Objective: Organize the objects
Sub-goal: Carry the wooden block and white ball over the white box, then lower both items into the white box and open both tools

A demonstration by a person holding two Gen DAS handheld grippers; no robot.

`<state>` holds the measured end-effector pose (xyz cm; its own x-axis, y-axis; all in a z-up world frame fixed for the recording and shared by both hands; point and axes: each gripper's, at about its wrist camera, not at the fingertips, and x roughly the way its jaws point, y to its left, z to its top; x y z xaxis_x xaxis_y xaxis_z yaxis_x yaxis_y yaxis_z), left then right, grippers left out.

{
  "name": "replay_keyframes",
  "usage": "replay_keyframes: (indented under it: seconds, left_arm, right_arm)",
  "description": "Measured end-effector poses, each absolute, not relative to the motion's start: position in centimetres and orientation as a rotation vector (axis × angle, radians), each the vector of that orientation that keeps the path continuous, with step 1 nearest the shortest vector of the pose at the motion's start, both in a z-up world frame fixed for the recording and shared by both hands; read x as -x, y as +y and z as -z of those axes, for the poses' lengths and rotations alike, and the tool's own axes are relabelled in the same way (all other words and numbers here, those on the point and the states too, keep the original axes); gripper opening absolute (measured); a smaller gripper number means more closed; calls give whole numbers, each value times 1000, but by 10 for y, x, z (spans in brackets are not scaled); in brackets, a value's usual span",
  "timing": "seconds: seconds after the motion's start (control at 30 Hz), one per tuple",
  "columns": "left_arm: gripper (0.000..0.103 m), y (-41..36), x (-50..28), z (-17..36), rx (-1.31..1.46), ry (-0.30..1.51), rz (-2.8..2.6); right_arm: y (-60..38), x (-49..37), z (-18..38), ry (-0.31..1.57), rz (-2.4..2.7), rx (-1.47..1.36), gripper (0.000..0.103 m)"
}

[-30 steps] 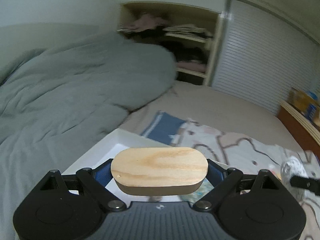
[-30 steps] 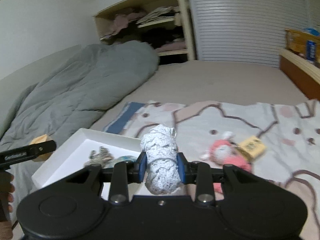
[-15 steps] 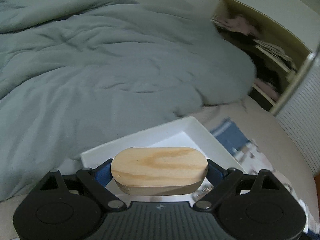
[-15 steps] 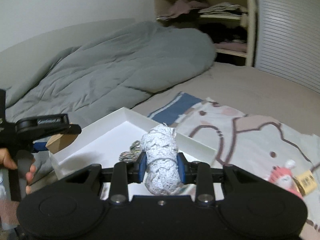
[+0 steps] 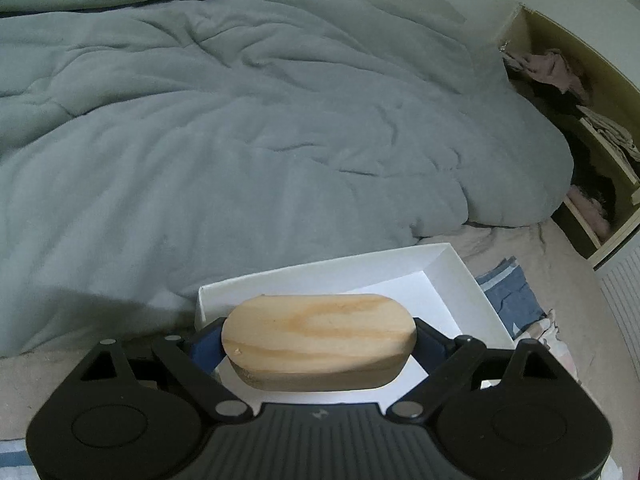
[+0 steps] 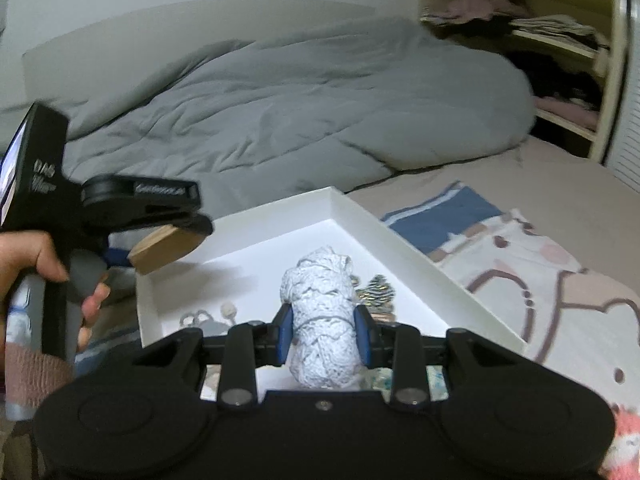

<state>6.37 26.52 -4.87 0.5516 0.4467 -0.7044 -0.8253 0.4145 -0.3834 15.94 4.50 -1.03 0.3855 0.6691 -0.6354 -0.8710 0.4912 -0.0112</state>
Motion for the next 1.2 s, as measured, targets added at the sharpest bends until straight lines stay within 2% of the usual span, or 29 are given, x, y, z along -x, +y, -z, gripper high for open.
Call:
replay_keyframes:
  seconds: [0.27, 0.33, 0.37, 0.4, 0.47, 0.93, 1.2]
  left_arm:
    - [94, 263, -63, 50, 786, 559, -883]
    - [98, 263, -61, 49, 798, 554, -882]
    - [99, 263, -61, 48, 798, 550, -876]
    - [102, 262, -61, 47, 791, 551, -876]
    - [103, 261, -63, 43, 770, 553, -889]
    - [103, 252, -64, 34, 732, 561, -840]
    - [103, 234, -62, 14, 586, 553, -808]
  right_arm:
    - [61, -153, 26, 633, -1098, 438, 33]
    - [63, -151, 29, 635, -1112, 454, 36]
    - [63, -151, 29, 631, -1112, 456, 43]
    - [63, -150, 29, 624, -1100, 454, 55]
    - [60, -150, 28, 622, -1089, 439, 64]
    - [40, -151, 19, 652, -1029, 366, 64]
    - [23, -150, 3, 678, -957, 263, 64]
